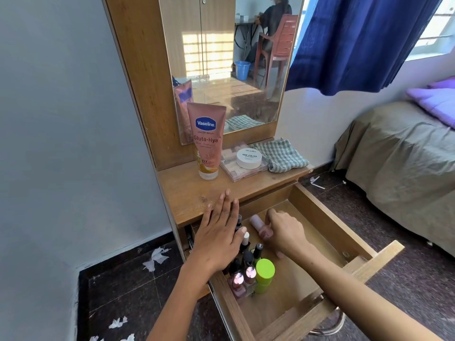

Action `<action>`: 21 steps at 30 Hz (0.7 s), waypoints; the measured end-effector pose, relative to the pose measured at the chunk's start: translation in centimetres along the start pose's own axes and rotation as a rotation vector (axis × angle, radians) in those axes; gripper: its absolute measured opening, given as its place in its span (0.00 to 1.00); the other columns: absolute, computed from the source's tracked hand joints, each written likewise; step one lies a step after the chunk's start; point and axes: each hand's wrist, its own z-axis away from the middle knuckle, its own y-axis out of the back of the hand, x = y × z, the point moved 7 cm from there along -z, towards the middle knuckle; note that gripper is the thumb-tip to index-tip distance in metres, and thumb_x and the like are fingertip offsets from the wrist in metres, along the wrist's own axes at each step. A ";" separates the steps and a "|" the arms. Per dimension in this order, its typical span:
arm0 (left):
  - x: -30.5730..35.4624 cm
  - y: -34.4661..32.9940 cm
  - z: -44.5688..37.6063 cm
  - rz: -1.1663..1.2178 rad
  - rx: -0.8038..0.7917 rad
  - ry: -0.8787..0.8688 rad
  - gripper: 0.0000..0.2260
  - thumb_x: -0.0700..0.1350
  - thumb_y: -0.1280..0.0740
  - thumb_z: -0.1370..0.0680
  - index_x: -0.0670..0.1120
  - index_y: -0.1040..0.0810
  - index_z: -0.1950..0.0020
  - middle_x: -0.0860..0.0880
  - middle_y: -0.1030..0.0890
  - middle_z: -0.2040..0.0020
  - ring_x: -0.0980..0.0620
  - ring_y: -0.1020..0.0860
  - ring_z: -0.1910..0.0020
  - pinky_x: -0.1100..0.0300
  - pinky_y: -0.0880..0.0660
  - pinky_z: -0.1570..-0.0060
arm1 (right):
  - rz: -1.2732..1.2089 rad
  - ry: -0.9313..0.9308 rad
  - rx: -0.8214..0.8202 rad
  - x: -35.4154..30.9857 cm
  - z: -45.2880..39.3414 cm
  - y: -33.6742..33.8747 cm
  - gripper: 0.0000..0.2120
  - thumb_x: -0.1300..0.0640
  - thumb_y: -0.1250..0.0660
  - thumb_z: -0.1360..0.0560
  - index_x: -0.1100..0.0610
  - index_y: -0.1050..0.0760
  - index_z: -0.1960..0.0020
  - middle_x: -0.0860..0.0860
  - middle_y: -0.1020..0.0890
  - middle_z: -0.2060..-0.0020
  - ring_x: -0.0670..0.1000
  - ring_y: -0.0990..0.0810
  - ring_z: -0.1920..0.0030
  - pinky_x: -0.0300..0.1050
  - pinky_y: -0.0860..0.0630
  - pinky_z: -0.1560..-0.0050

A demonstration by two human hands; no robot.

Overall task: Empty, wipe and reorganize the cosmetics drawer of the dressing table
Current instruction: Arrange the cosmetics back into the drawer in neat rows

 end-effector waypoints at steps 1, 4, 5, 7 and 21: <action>0.0 0.0 0.0 0.002 0.000 0.001 0.27 0.56 0.56 0.17 0.49 0.71 0.27 0.50 0.78 0.30 0.59 0.81 0.35 0.57 0.77 0.34 | -0.027 0.015 -0.009 -0.2 0.0 -0.1 0.13 0.51 0.32 0.28 0.56 0.29 0.48 0.54 0.22 0.49 0.58 0.22 0.48 0.48 0.28 0.57; -0.1 0.0 0.0 0.013 -0.002 0.003 0.27 0.56 0.57 0.17 0.49 0.71 0.27 0.51 0.79 0.31 0.59 0.81 0.35 0.58 0.78 0.34 | -0.143 0.062 -0.041 -0.5 0.2 -0.1 0.11 0.49 0.27 0.31 0.52 0.25 0.55 0.49 0.21 0.53 0.52 0.22 0.51 0.46 0.26 0.57; -0.1 0.0 0.0 0.017 -0.002 0.003 0.27 0.56 0.57 0.17 0.50 0.71 0.27 0.52 0.79 0.31 0.59 0.80 0.35 0.58 0.78 0.35 | -0.189 0.064 -0.048 -0.3 0.2 0.0 0.11 0.49 0.25 0.33 0.51 0.23 0.56 0.48 0.19 0.55 0.51 0.21 0.53 0.45 0.25 0.57; 0.0 -0.1 0.0 0.018 -0.004 0.001 0.27 0.56 0.57 0.17 0.49 0.71 0.27 0.51 0.79 0.31 0.58 0.80 0.34 0.58 0.77 0.34 | -0.233 0.054 -0.048 0.2 0.4 0.3 0.11 0.50 0.23 0.35 0.51 0.20 0.55 0.45 0.18 0.55 0.48 0.20 0.53 0.45 0.23 0.56; 0.1 0.0 0.0 0.035 -0.011 -0.002 0.28 0.56 0.56 0.17 0.49 0.69 0.26 0.51 0.78 0.30 0.59 0.80 0.35 0.58 0.77 0.34 | -0.251 -0.087 -0.115 1.7 -0.6 -1.2 0.17 0.47 0.22 0.36 0.50 0.26 0.54 0.47 0.21 0.58 0.49 0.21 0.54 0.43 0.26 0.60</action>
